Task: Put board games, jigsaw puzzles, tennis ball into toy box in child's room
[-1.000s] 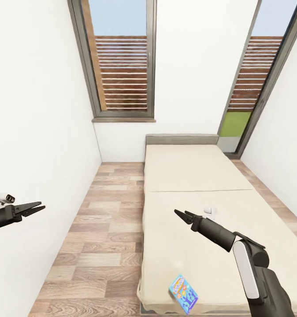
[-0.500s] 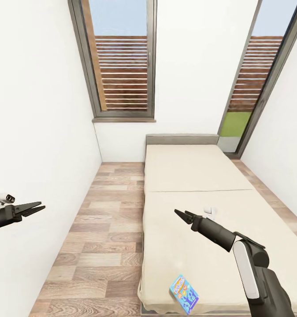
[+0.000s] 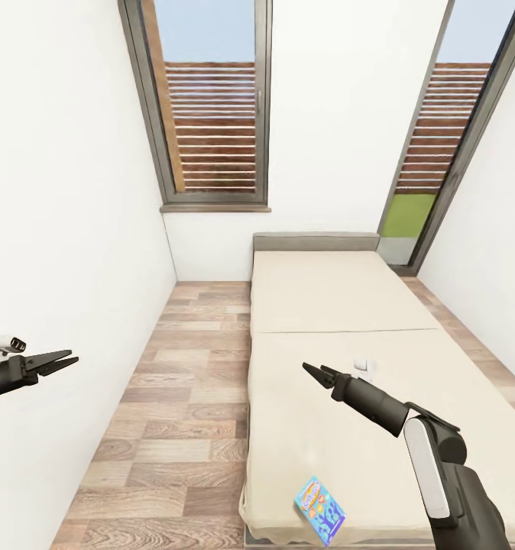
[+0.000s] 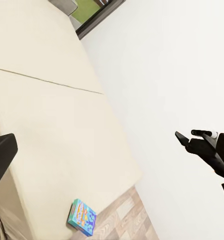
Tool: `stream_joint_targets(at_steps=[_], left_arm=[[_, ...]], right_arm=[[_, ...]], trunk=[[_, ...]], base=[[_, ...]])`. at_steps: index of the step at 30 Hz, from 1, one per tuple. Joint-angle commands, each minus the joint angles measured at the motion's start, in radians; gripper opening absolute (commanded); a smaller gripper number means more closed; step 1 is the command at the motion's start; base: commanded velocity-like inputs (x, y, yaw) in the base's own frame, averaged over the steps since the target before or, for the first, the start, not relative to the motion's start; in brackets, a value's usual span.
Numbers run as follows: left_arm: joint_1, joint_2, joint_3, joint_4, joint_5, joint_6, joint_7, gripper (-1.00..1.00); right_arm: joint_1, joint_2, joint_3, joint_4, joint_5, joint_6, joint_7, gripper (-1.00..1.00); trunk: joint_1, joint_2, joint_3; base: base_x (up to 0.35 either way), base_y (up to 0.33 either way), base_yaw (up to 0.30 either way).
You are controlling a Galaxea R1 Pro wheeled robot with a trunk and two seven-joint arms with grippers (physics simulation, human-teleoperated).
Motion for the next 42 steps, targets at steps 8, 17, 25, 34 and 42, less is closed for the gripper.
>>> stream_joint_targets(at_steps=[8,17,25,34,42], left_arm=[[-0.001,-0.001,-0.001,0.000,0.001,0.011,-0.004,1.00],[-0.001,-0.034,-0.001,-0.001,-0.001,0.011,-0.004,1.00],[-0.001,-0.066,-0.001,-0.007,-0.003,0.012,-0.004,1.00],[-0.001,-0.077,-0.002,-0.009,-0.003,0.009,-0.004,1.00],[-0.001,-0.071,-0.002,-0.008,-0.004,0.005,-0.004,1.00]], right_arm=[[-0.001,0.002,-0.002,0.000,0.003,0.005,0.004,1.00],[-0.001,0.001,-0.011,0.007,-0.001,0.008,0.002,1.00],[0.001,-0.009,-0.085,0.012,-0.080,0.079,0.009,1.00],[0.227,-0.019,-0.421,0.031,-0.174,0.231,0.042,1.00],[0.417,-0.049,-0.565,0.110,-0.162,0.222,0.102,1.00]], trunk=[[0.001,-0.002,-0.002],[0.001,-0.002,-0.002],[0.001,-0.002,-0.002],[0.001,-0.002,-0.002],[0.001,-0.002,-0.002]], base=[[0.000,0.001,0.000],[0.000,0.000,0.000],[0.000,0.000,0.000],[0.000,0.000,0.000],[0.000,0.000,0.000]])
